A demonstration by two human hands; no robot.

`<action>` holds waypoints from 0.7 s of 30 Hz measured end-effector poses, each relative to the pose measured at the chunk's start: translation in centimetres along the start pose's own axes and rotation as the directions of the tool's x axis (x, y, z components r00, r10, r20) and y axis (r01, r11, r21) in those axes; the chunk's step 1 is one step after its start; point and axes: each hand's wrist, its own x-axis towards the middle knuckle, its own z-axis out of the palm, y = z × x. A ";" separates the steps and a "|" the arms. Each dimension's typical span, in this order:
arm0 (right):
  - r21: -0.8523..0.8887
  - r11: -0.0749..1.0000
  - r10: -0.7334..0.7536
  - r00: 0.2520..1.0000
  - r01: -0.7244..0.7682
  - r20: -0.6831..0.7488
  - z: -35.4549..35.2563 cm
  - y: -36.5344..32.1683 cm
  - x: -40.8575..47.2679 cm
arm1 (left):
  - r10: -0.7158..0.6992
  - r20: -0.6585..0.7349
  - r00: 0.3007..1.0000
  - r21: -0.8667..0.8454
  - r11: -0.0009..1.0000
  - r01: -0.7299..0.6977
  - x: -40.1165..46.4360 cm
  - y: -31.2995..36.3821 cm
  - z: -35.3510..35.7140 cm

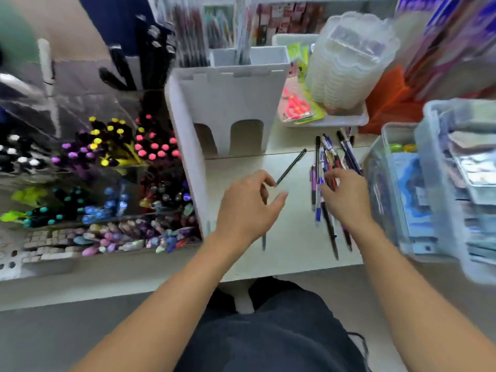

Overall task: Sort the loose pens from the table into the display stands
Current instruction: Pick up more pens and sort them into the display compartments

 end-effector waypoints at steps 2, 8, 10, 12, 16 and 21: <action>-0.082 0.997 0.016 0.999 -0.012 0.045 0.9 2.1 0.7 | -0.285 0.209 0.936 0.227 0.945 0.237 1.9 -1.7 3.8; -0.182 0.949 -0.183 0.920 0.257 0.347 6.6 1.7 4.0 | -0.431 0.195 0.881 0.349 0.870 0.349 4.0 -6.1 11.1; -0.229 0.927 -0.201 0.908 0.298 0.368 8.9 0.6 5.2 | -0.411 0.127 0.903 0.301 0.883 0.359 4.6 -6.8 12.1; -0.267 0.914 -0.213 0.921 0.306 0.327 10.3 0.2 6.0 | -0.408 0.076 0.910 0.273 0.886 0.375 5.2 -7.2 12.1; -0.247 0.894 -0.296 0.907 0.373 0.299 10.0 0.6 4.9 | -0.392 0.024 0.920 0.171 0.908 0.382 7.1 -7.1 11.4; -0.039 0.978 -0.197 0.964 0.207 0.177 4.8 3.4 1.5 | -0.357 0.124 0.926 0.156 0.929 0.337 9.6 -4.5 12.6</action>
